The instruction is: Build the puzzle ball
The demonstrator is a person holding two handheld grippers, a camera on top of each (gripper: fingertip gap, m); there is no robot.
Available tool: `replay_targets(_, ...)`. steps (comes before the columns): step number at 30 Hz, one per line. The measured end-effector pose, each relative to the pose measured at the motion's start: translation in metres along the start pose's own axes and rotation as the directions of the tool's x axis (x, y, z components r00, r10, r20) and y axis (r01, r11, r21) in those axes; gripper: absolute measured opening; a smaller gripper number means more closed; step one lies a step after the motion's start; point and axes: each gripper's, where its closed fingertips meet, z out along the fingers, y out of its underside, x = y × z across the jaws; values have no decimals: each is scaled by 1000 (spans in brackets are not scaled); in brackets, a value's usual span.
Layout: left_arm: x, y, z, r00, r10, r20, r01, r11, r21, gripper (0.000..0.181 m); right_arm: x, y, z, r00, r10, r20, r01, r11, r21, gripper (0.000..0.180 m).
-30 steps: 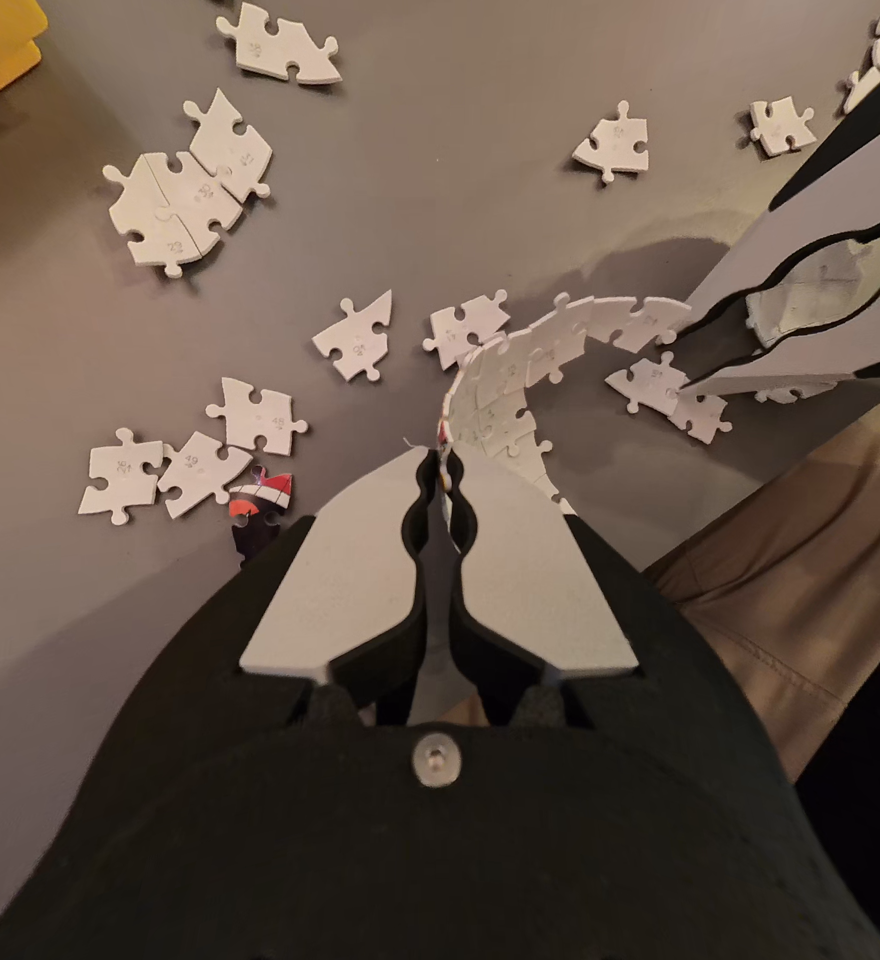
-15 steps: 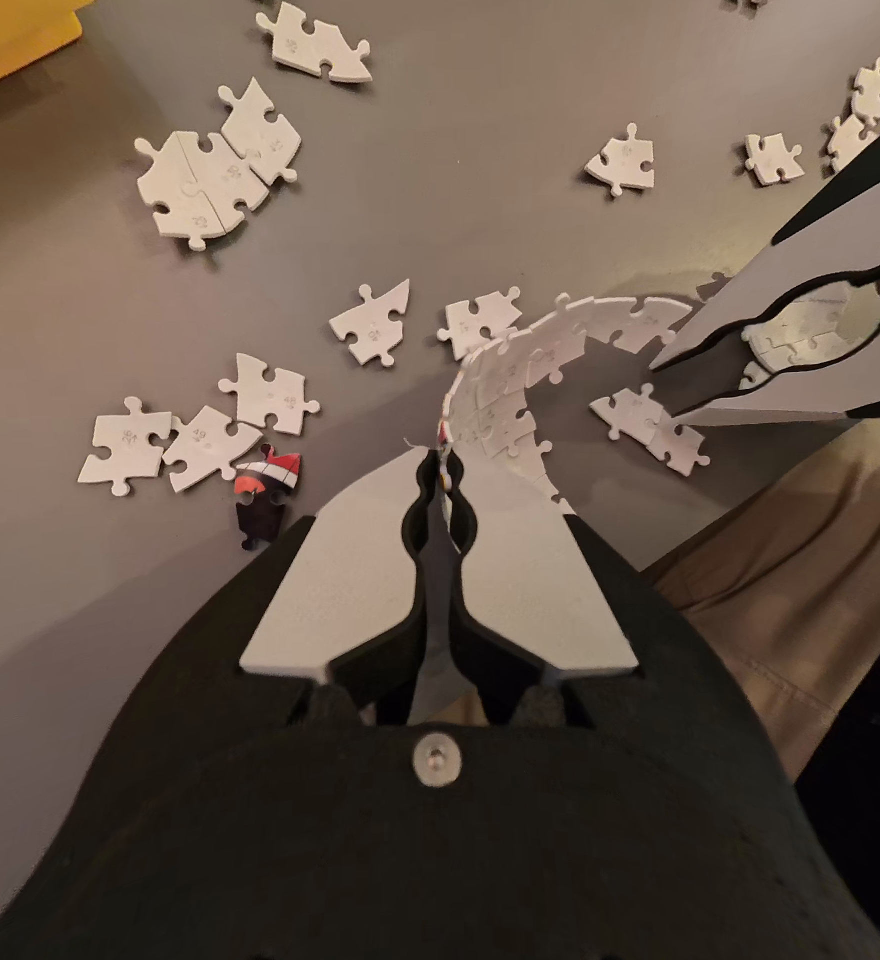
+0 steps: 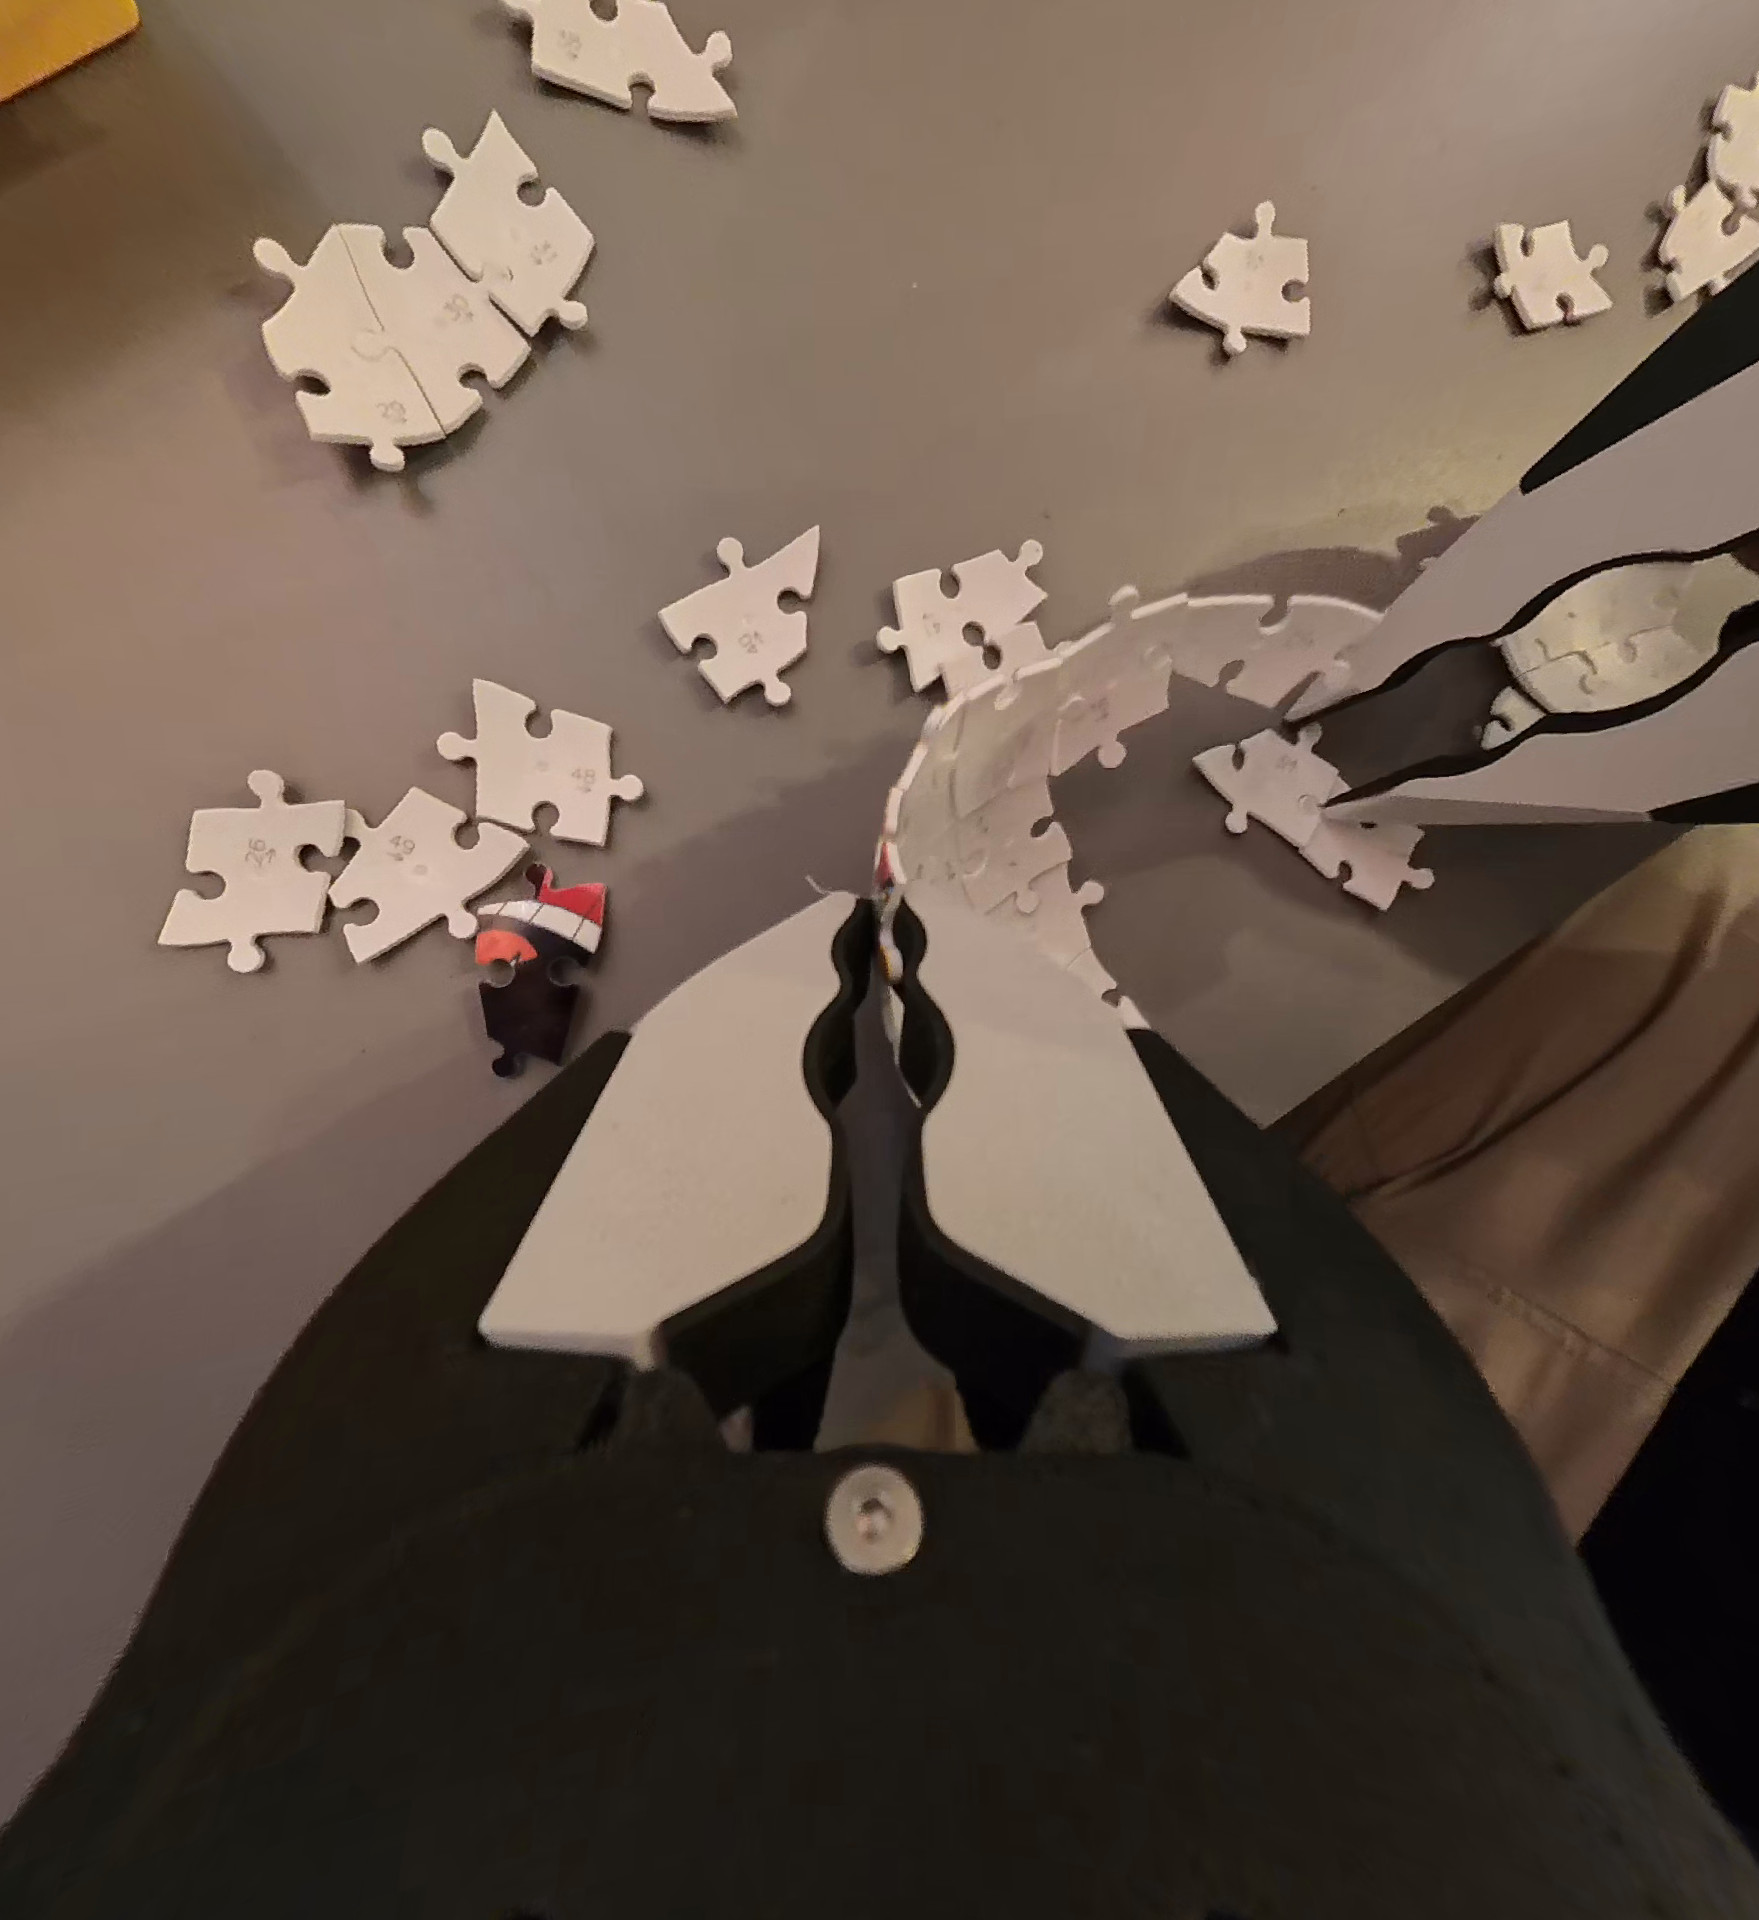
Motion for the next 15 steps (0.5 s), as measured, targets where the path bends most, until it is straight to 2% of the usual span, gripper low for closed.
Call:
replay_targets(1,-1,0,-1,1000,12,9,-12,1000,-16,2,0,0,0,1000,-11,-6,11,1000,-1,18)
replay_targets(8,-10,-3,-5,989,134,63,-122,979,-164,2,-4,0,-1,995,-97,-16,97,995,-10,15)
replay_targets(15,-14,-6,-3,966,249,71,-213,920,-329,2,-3,-4,0,985,-165,-57,164,986,-17,14)
